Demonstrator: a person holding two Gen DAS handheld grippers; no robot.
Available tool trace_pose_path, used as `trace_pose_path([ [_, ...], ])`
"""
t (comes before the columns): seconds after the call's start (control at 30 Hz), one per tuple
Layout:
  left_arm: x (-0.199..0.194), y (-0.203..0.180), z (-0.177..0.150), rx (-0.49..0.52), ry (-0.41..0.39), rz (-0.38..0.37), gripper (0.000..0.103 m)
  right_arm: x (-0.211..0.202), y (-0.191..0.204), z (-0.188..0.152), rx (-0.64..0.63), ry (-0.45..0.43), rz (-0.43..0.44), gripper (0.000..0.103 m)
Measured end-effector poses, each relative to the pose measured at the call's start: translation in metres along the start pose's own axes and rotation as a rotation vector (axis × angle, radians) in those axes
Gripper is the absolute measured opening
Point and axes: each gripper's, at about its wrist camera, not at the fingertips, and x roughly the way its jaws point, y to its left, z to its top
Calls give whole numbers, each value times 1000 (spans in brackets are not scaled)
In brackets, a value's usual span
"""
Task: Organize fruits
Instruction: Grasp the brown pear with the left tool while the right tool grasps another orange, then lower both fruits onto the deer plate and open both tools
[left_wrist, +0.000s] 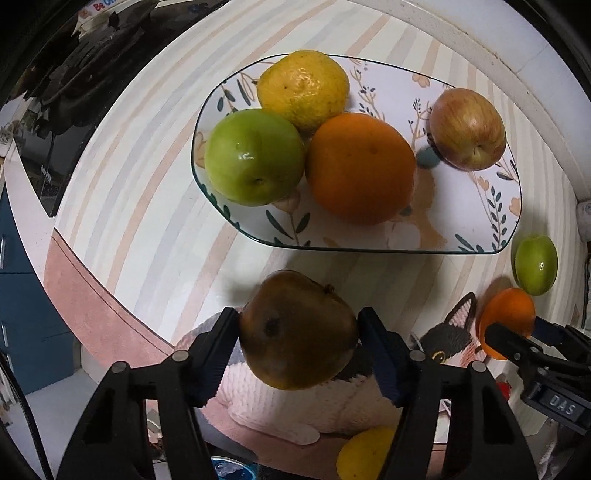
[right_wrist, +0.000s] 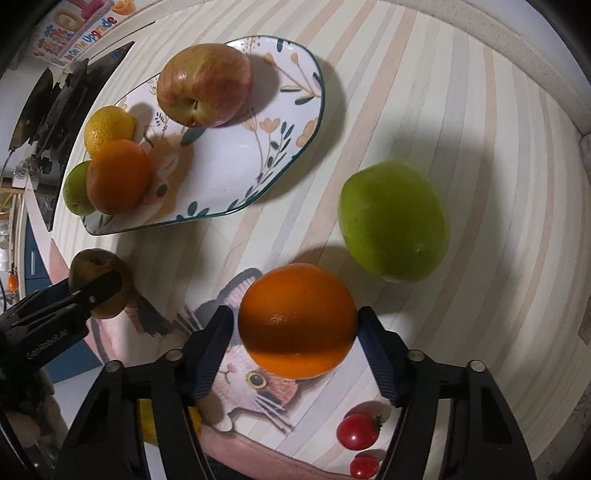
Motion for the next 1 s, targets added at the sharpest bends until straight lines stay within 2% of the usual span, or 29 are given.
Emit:
trace_pose_path([
  [0.2,-5,0,-2,4,-14,3,63,-5,3,-4,-23,-23,-5,67],
  [0.33,-32,-4,-3,17,-49,-41,63,-25,7,-3,-21,-59,41,67],
  [0.4,-56,-8,2,24,-77,-87,63,-37,10,2,-15,-85,69,67],
  [0.53,-102,-26,35,67,-134,-155,63,-58,19,25,-6,-123,118,67],
  [0.63,-113,-36,73,96,-139,-150,64,-56,31,49,1,-135,122,67],
  [0.73,-103,-44,110,122,-116,-104,64,-47,36,67,6,-131,119,67],
  [0.87,-68,-52,152,140,-39,-62,63,-29,47,83,7,-106,105,67],
  [1.0,-42,-60,169,158,24,-43,64,-17,46,87,21,-79,111,67],
])
